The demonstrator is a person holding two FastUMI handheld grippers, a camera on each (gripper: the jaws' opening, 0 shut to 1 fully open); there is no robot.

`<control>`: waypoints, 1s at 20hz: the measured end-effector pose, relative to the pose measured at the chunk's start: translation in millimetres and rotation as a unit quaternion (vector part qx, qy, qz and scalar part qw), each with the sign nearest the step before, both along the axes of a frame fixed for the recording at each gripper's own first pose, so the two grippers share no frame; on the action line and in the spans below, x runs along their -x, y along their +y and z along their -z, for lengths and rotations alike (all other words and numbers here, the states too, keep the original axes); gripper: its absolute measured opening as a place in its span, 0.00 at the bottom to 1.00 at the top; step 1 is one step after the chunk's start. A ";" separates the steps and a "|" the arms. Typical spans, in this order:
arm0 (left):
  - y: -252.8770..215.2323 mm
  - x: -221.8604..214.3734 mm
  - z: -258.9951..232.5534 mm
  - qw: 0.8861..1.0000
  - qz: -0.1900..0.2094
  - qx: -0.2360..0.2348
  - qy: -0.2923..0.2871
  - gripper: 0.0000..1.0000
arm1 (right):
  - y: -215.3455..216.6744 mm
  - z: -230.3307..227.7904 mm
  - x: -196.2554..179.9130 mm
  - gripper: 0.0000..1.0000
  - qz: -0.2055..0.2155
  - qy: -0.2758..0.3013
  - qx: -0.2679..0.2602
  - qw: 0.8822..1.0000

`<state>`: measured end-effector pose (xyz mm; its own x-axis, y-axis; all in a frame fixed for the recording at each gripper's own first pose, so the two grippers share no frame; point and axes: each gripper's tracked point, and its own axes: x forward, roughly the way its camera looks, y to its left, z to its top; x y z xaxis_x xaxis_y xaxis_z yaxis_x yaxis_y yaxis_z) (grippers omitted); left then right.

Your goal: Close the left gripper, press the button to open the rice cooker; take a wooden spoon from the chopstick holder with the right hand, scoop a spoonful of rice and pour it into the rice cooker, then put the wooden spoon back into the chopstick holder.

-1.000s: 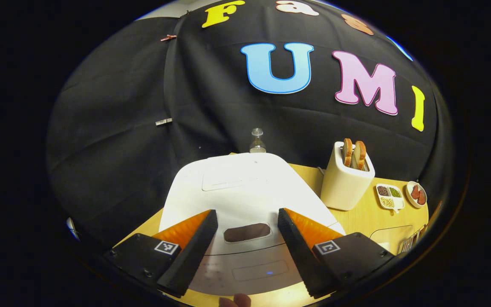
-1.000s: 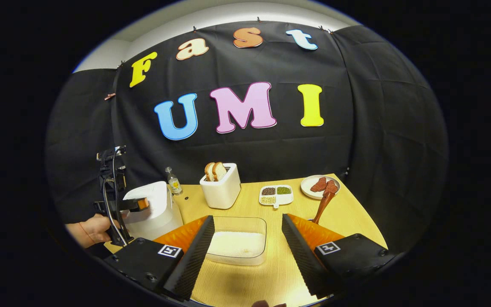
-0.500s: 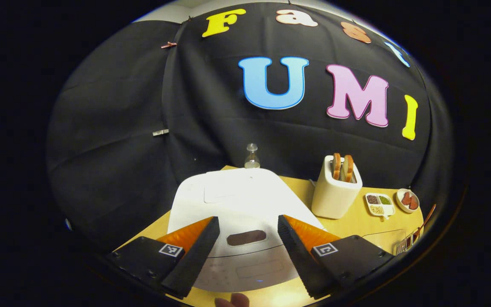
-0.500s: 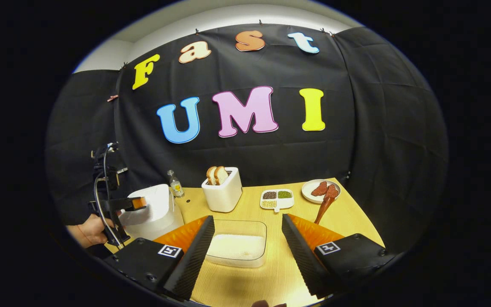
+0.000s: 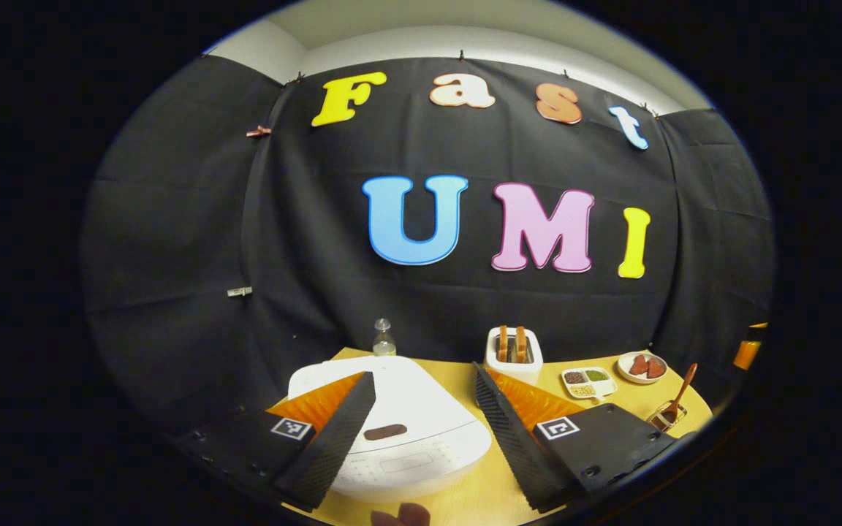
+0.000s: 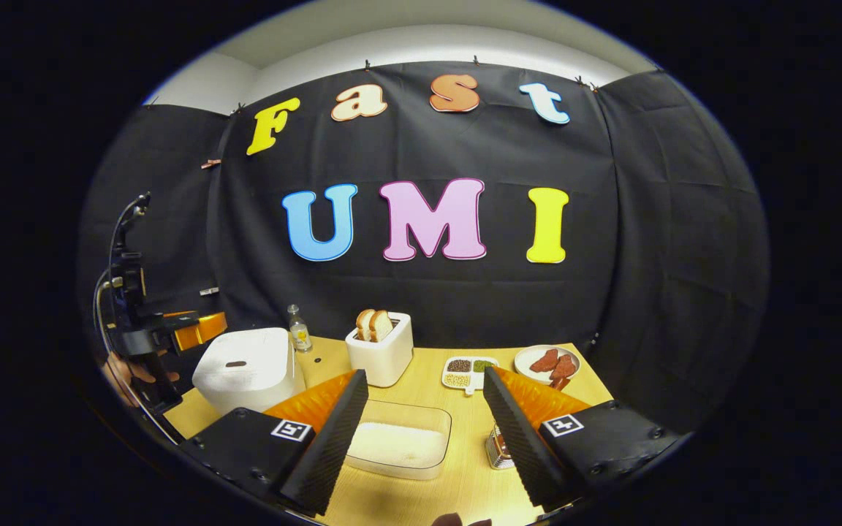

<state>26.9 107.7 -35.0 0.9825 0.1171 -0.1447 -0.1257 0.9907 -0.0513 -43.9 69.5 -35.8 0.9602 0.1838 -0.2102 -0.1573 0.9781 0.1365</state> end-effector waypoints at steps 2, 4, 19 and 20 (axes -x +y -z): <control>-7.9 13.1 -12.5 1.000 0.013 0.002 -0.012 0.96 | 2.6 -5.8 -2.2 0.98 0.002 -0.011 0.001 1.000; -18.3 25.2 -22.7 0.999 0.027 0.005 -0.024 0.96 | 4.1 -12.3 -4.2 0.99 0.002 -0.021 0.002 1.000; -41.8 83.7 -39.8 0.997 0.060 0.004 -0.056 0.96 | -9.0 -42.1 1.6 0.98 0.032 -0.057 0.010 0.998; -40.8 84.2 -39.7 0.997 0.059 0.004 -0.055 0.96 | -8.4 -40.4 2.2 0.98 0.032 -0.054 0.009 0.998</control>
